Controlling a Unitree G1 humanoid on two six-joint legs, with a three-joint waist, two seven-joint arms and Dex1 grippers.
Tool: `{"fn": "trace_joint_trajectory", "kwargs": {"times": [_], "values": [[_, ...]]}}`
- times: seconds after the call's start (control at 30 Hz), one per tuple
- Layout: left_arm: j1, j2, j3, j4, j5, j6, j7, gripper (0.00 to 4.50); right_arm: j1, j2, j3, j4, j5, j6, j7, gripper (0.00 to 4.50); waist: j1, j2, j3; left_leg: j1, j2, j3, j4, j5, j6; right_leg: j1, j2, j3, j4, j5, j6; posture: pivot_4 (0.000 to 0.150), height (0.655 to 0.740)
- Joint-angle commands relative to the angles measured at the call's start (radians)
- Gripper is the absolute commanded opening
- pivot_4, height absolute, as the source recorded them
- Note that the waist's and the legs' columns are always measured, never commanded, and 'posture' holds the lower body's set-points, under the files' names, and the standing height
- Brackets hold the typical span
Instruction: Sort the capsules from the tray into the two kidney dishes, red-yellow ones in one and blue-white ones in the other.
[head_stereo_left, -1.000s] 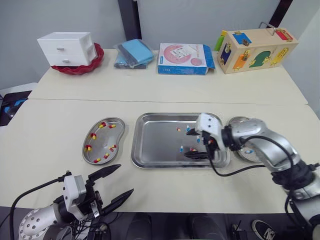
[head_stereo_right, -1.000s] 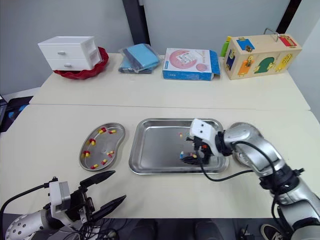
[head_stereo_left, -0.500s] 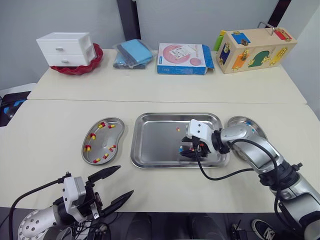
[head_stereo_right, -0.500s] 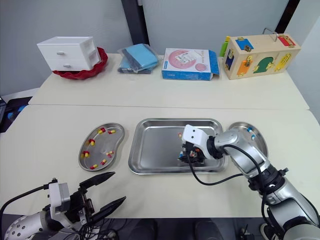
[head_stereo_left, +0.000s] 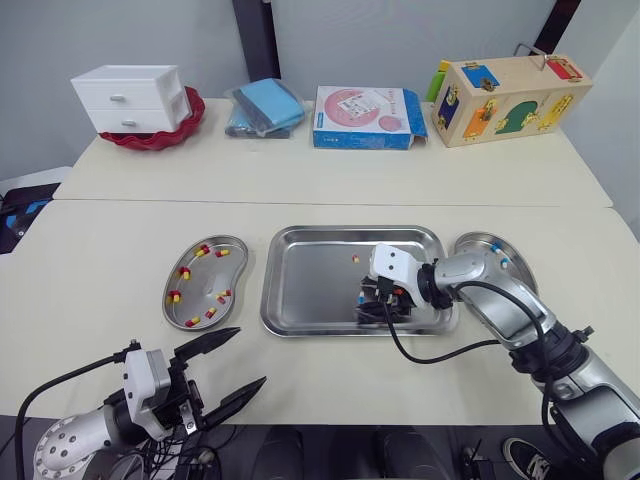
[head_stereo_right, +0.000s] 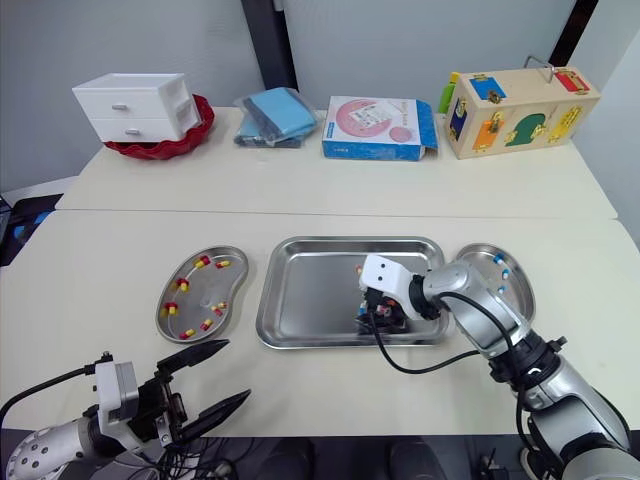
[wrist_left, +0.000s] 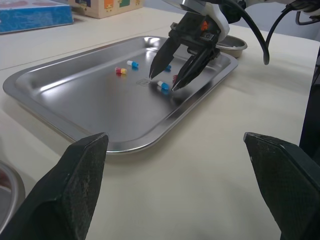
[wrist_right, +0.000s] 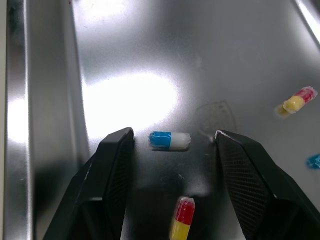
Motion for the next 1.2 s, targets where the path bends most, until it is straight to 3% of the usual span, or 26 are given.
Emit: {"fn": "trace_joint_trajectory", "kwargs": {"times": [0.03, 0.13, 0.3, 0.73, 0.97, 1.2], "values": [[0.008, 0.005, 0.016, -0.017, -0.001, -0.002, -0.002, 4.50, 0.005, 0.005, 0.006, -0.006, -0.018, -0.024, 0.004, 2.86, 0.000, 0.000, 0.000, 0.000, 0.000, 0.000, 0.000, 0.000, 0.000, 0.000, 0.000, 0.000, 0.000, 0.000, 0.000, 0.150, 0.7400], [0.011, 0.005, 0.018, -0.014, 0.000, -0.003, -0.004, 4.50, 0.007, 0.005, 0.011, 0.008, -0.034, -0.039, 0.009, 2.26, 0.000, 0.000, 0.000, 0.000, 0.000, 0.000, 0.000, 0.000, 0.000, 0.000, 0.000, 0.000, 0.000, 0.000, 0.000, 0.150, 0.7400], [0.012, 0.005, 0.018, -0.015, -0.001, -0.001, -0.001, 4.50, 0.013, 0.007, 0.013, 0.015, -0.041, -0.049, 0.014, 0.89, 0.000, 0.000, 0.000, 0.000, 0.000, 0.000, 0.000, 0.000, 0.000, 0.000, 0.000, 0.000, 0.000, 0.000, 0.000, 0.150, 0.7400], [0.013, 0.008, 0.016, -0.008, 0.002, -0.005, -0.008, 4.50, 0.006, 0.027, -0.035, 0.011, -0.026, -0.076, 0.014, 0.89, 0.000, 0.000, 0.000, 0.001, 0.000, 0.000, 0.000, 0.000, 0.000, 0.001, 0.000, 0.000, 0.000, 0.000, 0.000, 0.150, 0.7400], [-0.005, 0.025, -0.011, 0.001, 0.001, -0.014, -0.070, 4.50, 0.073, -0.042, -0.275, -0.176, 0.148, -0.013, 0.042, 0.89, 0.009, 0.000, 0.000, 0.000, 0.000, 0.000, 0.000, 0.000, 0.000, 0.000, 0.000, 0.000, 0.000, 0.000, 0.000, 0.150, 0.7400], [-0.059, 0.042, -0.055, 0.023, -0.001, -0.022, -0.156, 4.50, 0.327, -0.273, -0.637, -0.311, 0.304, 0.060, 0.086, 0.89, 0.024, 0.000, 0.000, 0.000, -0.001, 0.000, 0.000, 0.000, 0.000, 0.001, 0.000, 0.000, -0.001, 0.000, 0.000, 0.150, 0.7400]]}}
